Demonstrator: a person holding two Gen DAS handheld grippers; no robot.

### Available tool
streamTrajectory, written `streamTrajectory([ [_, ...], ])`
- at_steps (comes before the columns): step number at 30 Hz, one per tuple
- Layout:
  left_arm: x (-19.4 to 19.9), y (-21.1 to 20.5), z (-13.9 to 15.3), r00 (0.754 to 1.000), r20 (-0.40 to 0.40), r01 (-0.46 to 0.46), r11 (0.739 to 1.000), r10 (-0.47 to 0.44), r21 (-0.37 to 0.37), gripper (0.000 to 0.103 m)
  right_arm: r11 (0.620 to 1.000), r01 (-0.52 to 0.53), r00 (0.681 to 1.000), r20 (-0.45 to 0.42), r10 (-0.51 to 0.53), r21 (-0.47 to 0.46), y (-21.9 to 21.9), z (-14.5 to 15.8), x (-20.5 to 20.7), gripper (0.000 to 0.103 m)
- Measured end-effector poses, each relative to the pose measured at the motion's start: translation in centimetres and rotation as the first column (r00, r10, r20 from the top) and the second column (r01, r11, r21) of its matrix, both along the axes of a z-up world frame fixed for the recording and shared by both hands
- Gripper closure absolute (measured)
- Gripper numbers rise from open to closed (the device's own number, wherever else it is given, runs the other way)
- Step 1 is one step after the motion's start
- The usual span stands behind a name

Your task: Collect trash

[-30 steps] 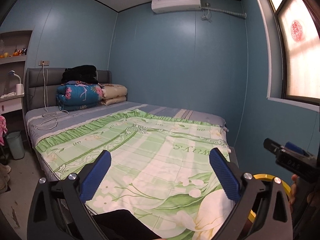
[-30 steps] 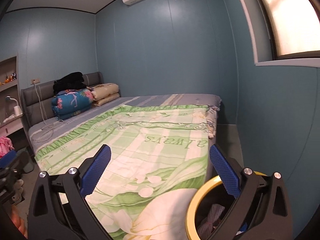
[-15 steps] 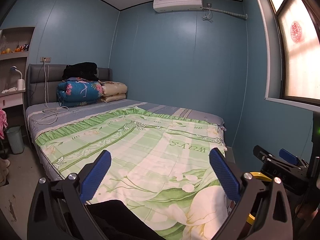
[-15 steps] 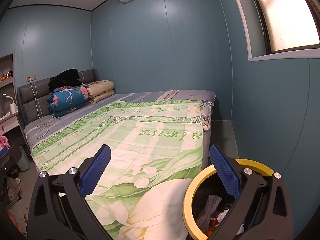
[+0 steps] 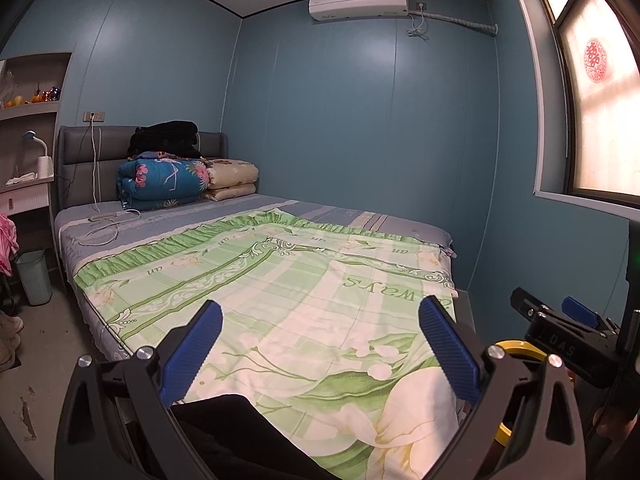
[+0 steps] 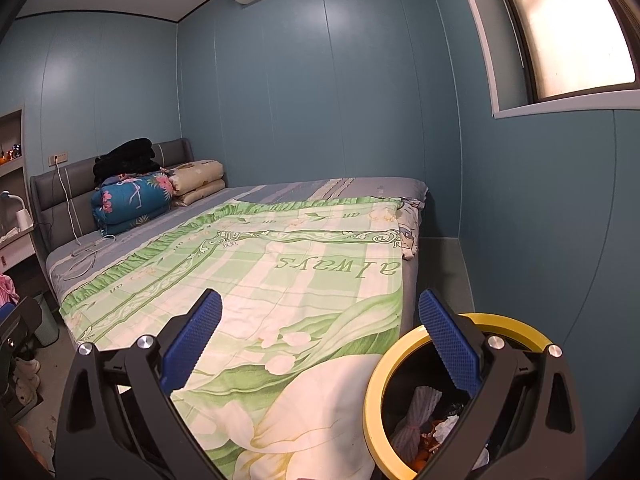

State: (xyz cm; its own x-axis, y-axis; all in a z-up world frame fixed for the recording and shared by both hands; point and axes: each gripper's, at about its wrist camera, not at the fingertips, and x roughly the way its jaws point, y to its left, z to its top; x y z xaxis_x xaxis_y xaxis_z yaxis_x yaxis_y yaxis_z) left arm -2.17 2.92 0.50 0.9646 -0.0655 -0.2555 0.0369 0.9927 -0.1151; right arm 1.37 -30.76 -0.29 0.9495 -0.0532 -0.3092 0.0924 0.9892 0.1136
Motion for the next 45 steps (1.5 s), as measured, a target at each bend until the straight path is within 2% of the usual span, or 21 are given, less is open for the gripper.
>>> streamTrajectory([
  [45, 0.4, 0.3, -0.54, 0.999, -0.024, 0.028, 1.0, -0.028, 0.002, 0.008, 1.0, 0.01, 0.999, -0.053, -0.009, 0.022, 0.08, -0.71, 0.6, 0.008],
])
